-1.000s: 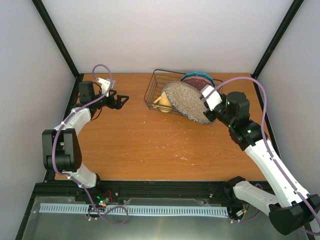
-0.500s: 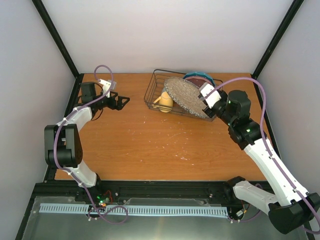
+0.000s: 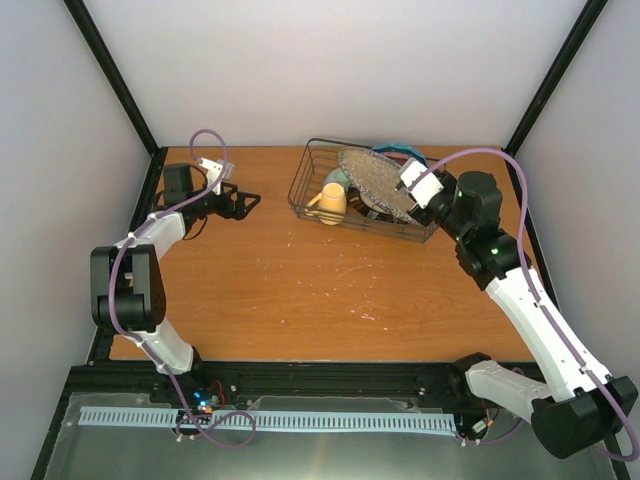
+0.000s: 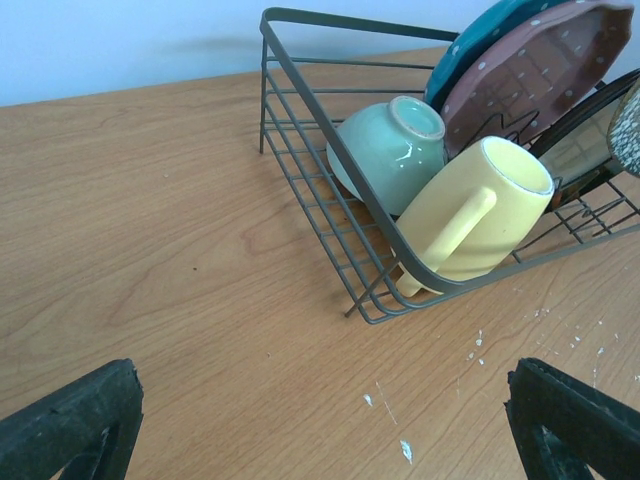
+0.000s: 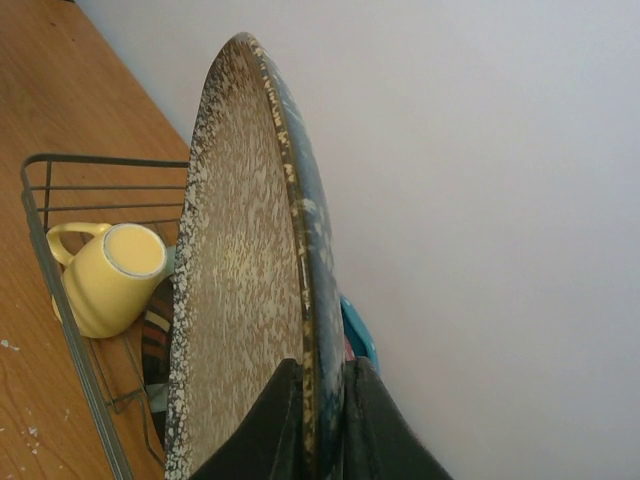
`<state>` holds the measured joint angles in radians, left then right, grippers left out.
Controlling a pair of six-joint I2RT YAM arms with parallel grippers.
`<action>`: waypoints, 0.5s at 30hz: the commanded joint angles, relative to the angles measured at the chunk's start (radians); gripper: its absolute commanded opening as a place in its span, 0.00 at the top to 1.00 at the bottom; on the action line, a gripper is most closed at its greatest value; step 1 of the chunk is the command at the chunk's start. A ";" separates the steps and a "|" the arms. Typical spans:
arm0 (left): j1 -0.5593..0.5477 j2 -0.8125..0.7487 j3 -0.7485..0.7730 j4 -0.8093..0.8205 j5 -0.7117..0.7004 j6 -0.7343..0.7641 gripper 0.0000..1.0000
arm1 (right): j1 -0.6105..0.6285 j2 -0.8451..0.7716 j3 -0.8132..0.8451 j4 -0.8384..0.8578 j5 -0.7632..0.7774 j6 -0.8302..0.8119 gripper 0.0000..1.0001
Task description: Load the mixed dishes into the dish rack
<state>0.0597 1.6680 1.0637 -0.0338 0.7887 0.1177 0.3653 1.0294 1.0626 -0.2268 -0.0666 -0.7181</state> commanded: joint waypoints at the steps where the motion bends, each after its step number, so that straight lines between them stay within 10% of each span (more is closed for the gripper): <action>1: -0.001 0.023 0.047 0.018 0.016 0.013 0.00 | -0.026 -0.012 0.110 0.262 -0.035 -0.021 0.97; 15: -0.001 0.070 0.050 0.000 0.011 0.051 0.00 | -0.073 0.066 0.026 0.310 -0.012 -0.099 0.97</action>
<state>0.0597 1.7103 1.0725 -0.0299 0.7898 0.1318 0.3176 1.1114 1.0737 -0.2409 -0.1390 -0.7742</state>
